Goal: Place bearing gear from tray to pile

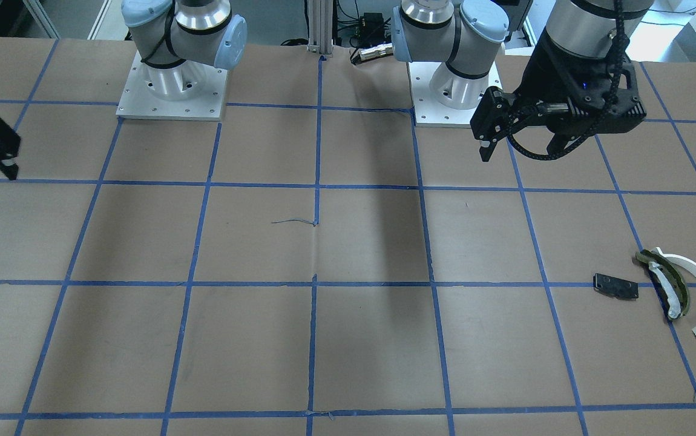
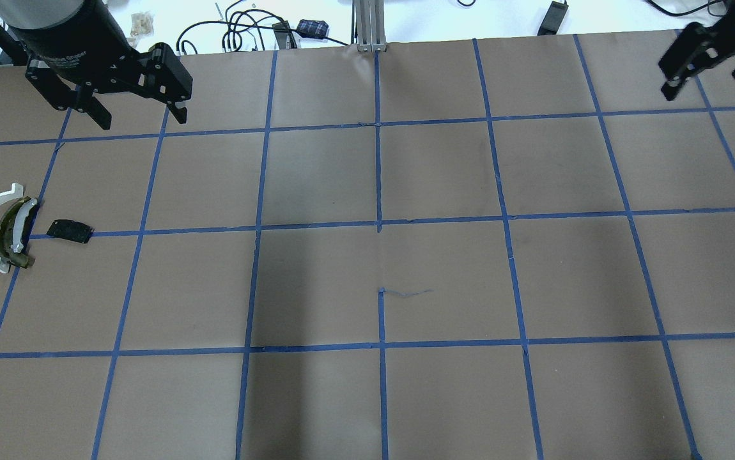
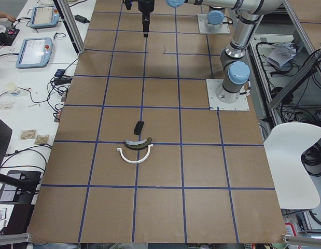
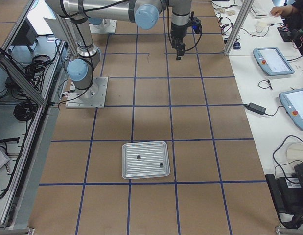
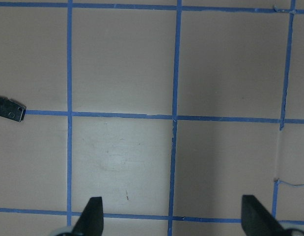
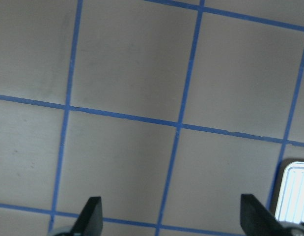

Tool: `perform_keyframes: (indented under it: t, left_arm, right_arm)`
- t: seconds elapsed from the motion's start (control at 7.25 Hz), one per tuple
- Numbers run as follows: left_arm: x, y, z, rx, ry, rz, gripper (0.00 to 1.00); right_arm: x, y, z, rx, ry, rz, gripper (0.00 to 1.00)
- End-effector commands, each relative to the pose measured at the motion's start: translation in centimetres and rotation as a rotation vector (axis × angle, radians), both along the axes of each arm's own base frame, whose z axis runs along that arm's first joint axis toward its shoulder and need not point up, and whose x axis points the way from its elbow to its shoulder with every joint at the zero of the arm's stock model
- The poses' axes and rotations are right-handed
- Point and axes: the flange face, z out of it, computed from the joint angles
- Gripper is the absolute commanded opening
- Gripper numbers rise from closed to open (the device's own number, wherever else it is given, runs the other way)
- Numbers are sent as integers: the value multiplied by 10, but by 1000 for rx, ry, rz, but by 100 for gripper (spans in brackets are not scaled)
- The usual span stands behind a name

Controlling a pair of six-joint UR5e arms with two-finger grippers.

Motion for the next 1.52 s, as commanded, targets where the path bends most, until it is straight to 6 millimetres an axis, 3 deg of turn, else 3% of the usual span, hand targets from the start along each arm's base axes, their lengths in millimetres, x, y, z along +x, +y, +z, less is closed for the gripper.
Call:
perform_keyframes:
  t: [0.0,0.28,0.41,0.55,0.69,0.83,1.1,1.38]
  left_arm:
    - [0,1,-1,4,0,0,100]
    - [0,1,0,2,0,0,100]
    - [0,1,0,2,0,0,100]
    - [0,1,0,2,0,0,100]
    - [0,1,0,2,1,0,100]
    - [0,1,0,2,2,0,100]
    - [0,4,3,-5,0,0,100]
    - [0,2,3,-5,0,-1,100]
  right_arm:
    - [-139,35,-38,37,-10,10,100]
    - [-235,66,-108,47,41,5,100]
    - [-275,77,-148,5,102,55,100]
    - [-299,101,-192,26,74,83,100]
    - [-320,130,-222,38,49,93,100]
    - [-334,140,-248,29,76,170,98]
    - [-374,168,-302,23,14,160,94]
    - [-375,169,-310,26,3,163,92]
